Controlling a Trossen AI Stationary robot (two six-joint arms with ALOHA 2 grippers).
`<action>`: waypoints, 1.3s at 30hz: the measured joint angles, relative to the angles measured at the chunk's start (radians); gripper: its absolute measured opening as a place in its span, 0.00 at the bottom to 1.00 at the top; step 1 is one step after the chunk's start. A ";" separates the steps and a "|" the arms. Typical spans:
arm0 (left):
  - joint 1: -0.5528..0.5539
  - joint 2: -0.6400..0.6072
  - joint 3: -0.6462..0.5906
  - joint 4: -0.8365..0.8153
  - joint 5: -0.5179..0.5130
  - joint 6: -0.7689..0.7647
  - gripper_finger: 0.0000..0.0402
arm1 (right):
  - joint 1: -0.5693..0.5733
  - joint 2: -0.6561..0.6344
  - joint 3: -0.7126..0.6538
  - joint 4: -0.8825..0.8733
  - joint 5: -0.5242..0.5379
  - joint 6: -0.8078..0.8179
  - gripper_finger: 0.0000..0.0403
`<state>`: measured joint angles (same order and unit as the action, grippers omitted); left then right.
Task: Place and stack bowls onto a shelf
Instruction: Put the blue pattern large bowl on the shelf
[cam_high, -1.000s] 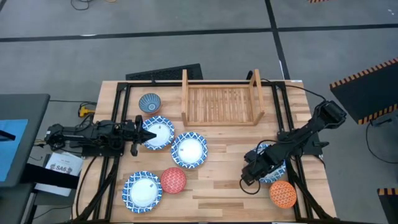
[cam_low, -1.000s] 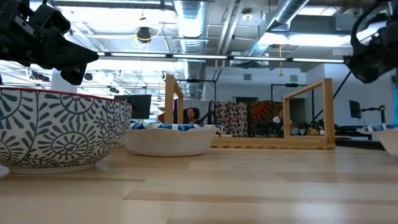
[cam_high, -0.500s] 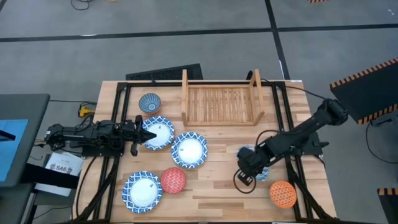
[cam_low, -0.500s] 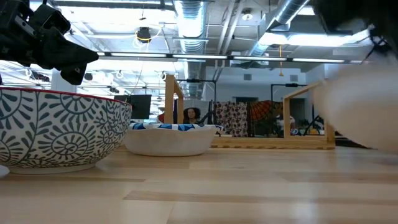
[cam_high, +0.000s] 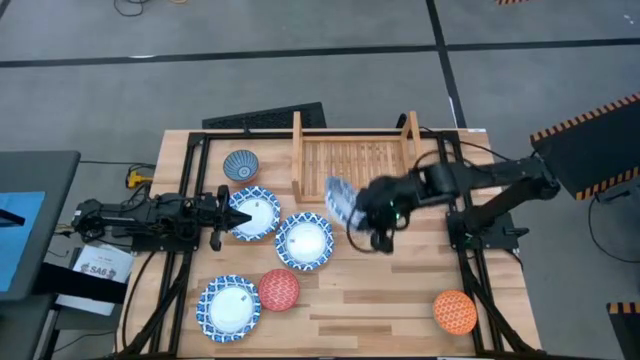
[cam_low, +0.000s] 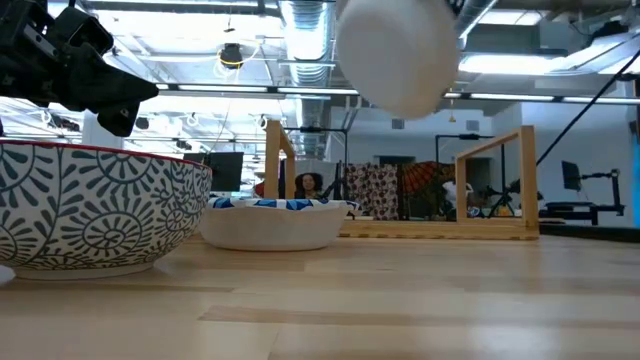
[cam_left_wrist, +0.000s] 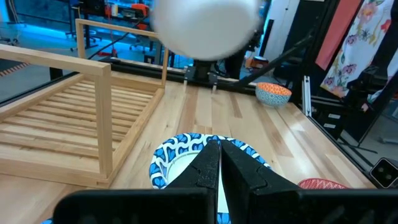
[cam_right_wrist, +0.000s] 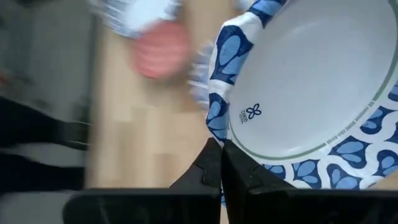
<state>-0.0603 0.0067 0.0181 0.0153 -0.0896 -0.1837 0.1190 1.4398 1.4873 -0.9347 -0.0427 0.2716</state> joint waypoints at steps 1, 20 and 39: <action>0.000 0.000 0.000 0.000 0.000 0.000 0.00 | -0.030 0.017 0.019 -0.033 0.027 -0.054 0.05; 0.000 0.000 0.000 0.000 0.000 0.000 0.00 | -0.438 0.538 0.166 -0.423 0.257 -0.276 0.05; 0.000 0.000 0.000 0.000 0.000 0.000 0.00 | -0.526 0.580 0.086 -0.368 0.273 -0.135 0.09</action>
<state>-0.0605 0.0067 0.0181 0.0153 -0.0895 -0.1837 -0.4066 2.0201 1.5738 -1.3028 0.2301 0.1362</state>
